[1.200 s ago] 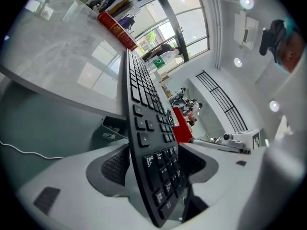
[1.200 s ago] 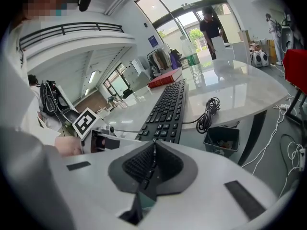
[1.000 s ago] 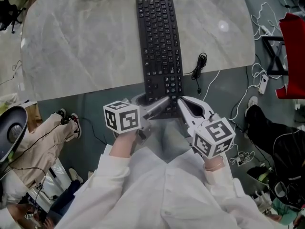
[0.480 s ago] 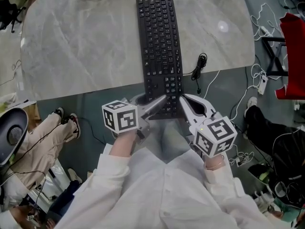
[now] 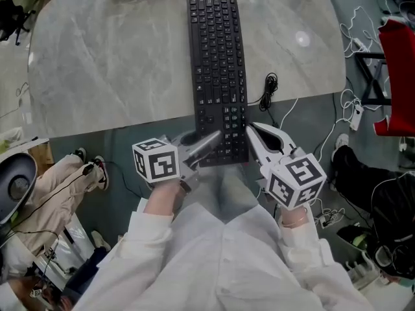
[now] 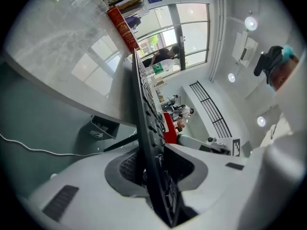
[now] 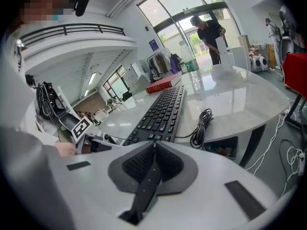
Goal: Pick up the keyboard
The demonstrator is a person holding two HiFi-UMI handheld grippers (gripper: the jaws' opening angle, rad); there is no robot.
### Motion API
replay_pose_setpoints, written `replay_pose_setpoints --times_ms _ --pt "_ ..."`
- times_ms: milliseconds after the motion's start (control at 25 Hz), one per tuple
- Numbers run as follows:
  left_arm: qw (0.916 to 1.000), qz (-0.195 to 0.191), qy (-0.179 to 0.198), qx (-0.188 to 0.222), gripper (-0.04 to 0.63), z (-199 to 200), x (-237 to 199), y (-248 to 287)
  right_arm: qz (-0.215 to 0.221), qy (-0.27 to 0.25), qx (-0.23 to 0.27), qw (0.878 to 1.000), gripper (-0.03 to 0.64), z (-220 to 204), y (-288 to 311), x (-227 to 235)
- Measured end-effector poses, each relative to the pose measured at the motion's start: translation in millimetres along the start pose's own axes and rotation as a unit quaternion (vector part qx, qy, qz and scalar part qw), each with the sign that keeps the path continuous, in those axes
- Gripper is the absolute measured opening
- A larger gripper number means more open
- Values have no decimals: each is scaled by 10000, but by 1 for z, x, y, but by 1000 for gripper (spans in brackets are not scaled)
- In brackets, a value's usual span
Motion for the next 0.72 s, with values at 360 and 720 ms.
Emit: replay_pose_setpoints --times_ms 360,720 --pt "9990 -238 -225 290 94 2 2 -6 270 55 28 9996 34 11 9 0" --pt "9976 -443 -362 387 86 4 10 -13 160 43 107 9998 35 27 20 8"
Point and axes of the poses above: the fingertips, and each gripper's own axes: y forward along the fingers, x to its right, z out of its top, the point moved 6 cm from there along -y, backward along the fingers, and after that the axes turned 10 degrees about -z, right-handed, at the moved point
